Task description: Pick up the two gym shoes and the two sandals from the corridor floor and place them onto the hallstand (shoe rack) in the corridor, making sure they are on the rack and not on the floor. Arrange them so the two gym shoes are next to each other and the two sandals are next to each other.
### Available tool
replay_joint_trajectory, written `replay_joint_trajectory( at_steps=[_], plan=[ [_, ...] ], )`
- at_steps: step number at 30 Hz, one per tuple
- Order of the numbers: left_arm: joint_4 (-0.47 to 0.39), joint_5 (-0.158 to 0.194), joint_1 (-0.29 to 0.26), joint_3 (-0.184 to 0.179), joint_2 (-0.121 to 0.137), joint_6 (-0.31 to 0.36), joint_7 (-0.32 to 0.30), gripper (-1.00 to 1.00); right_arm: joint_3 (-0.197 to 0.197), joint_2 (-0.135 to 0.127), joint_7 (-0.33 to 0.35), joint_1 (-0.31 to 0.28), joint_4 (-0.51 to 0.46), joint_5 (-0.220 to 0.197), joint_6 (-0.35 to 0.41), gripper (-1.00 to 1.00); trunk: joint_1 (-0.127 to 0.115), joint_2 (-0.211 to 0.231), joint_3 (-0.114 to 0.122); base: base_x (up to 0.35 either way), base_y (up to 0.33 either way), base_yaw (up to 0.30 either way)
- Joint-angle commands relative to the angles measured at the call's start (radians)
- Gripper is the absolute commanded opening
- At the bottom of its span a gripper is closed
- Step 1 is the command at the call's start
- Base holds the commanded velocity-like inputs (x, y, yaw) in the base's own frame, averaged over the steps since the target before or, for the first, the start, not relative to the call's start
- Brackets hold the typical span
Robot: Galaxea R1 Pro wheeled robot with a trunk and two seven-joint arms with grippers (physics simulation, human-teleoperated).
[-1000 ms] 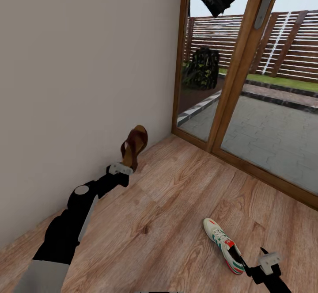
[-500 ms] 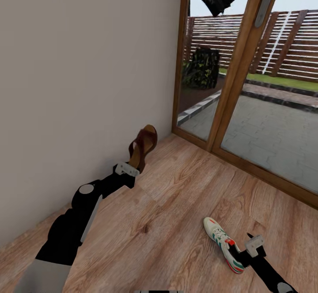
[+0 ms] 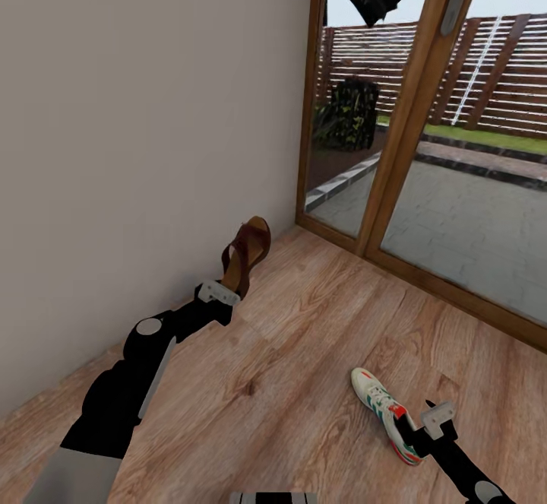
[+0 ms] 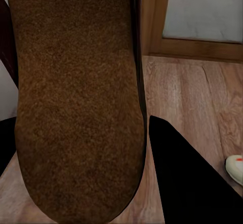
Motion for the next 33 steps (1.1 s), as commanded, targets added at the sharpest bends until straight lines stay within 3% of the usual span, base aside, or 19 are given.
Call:
replay_joint_trajectory(
  at_steps=[1, 9, 33],
  plan=[
    [-0.002, -0.009, -0.008, 0.001, -0.001, 0.0, -0.007, -1.0, 0.001, 0.0, 0.005, -0.001, 0.001, -0.005, -0.003, 1.0, 0.004, -0.008, -0.004, 0.0, 0.0, 0.0],
    [-0.003, -0.003, -0.048, 0.0, -0.004, 0.0, -0.007, -1.0, -0.002, 0.0, 0.004, -0.001, 0.002, -0.006, -0.003, 1.0, 0.017, -0.03, -0.033, 0.0, 0.0, 0.0],
    [0.004, -0.005, -0.037, 0.001, -0.002, -0.001, -0.007, -1.0, -0.002, 0.006, 0.002, 0.001, -0.009, -0.008, -0.001, 1.0, 0.028, -0.035, -0.154, 0.0, 0.0, -0.028]
  ],
)
